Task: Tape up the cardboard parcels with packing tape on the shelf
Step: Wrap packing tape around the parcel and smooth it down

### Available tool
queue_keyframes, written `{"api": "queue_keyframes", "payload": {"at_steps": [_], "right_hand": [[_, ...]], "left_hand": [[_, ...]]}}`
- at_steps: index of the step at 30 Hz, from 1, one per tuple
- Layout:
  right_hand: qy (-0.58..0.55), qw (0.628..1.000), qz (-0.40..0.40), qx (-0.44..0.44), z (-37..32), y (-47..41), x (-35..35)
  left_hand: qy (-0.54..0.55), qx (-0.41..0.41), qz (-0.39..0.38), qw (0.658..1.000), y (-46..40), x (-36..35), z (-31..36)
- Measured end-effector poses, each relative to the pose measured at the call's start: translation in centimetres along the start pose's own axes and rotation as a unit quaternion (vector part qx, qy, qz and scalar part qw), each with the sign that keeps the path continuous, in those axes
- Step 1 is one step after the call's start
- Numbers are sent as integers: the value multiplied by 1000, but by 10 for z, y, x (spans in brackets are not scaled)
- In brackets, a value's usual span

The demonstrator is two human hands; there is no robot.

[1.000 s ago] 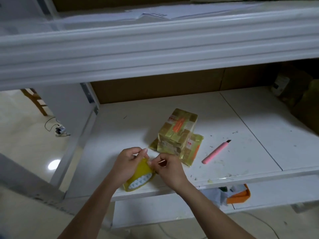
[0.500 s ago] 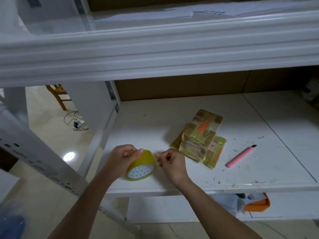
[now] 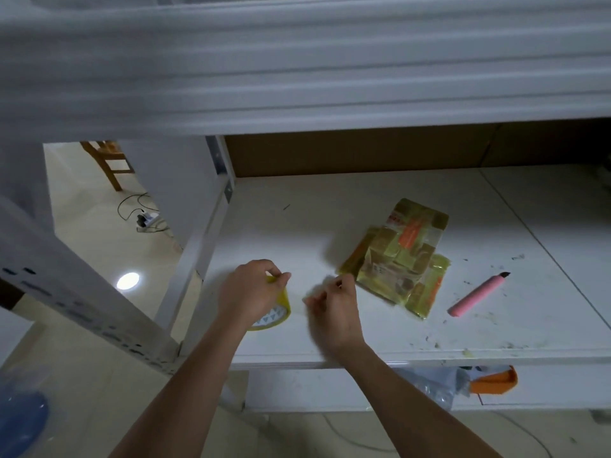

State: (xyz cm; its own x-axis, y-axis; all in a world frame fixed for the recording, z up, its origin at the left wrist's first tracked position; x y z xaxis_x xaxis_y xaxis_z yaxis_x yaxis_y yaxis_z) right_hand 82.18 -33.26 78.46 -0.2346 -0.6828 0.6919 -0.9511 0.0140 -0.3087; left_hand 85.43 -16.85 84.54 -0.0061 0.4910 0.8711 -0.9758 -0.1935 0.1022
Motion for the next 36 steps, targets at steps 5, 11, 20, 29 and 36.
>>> {"api": "queue_keyframes", "payload": {"at_steps": [5,11,20,29,36], "right_hand": [[-86,996,-4,-16,-3,6,22],[54,959,272,52,-4,36,141],[-165,986,-29,-19,71,7,159],[-159,986,41,32,91,15,158],[-50,990,85,105,99,14,149]], "left_hand": [[-170,-52,28,984,3,2,17],[66,-210,-88,971,15,-20,82],[173,-214,-259,926,47,-76,146],[201,-183,-232,934,65,-81,133],[203,-175,-243,932,62,-87,133]]}}
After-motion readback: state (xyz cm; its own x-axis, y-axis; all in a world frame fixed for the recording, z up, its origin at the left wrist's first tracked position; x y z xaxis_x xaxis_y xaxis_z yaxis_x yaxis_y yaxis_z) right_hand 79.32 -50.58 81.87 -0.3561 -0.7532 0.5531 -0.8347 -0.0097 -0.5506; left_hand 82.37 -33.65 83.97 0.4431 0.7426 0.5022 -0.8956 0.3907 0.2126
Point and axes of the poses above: each hand's wrist, its own y-axis away from the middle knuckle, its own x-axis out of the back of the hand, z = x × y, the point moved 7 cm from there along -y, towards the middle knuckle, and after that the axes turned 8 degrees about x, right-handed, at the moved point
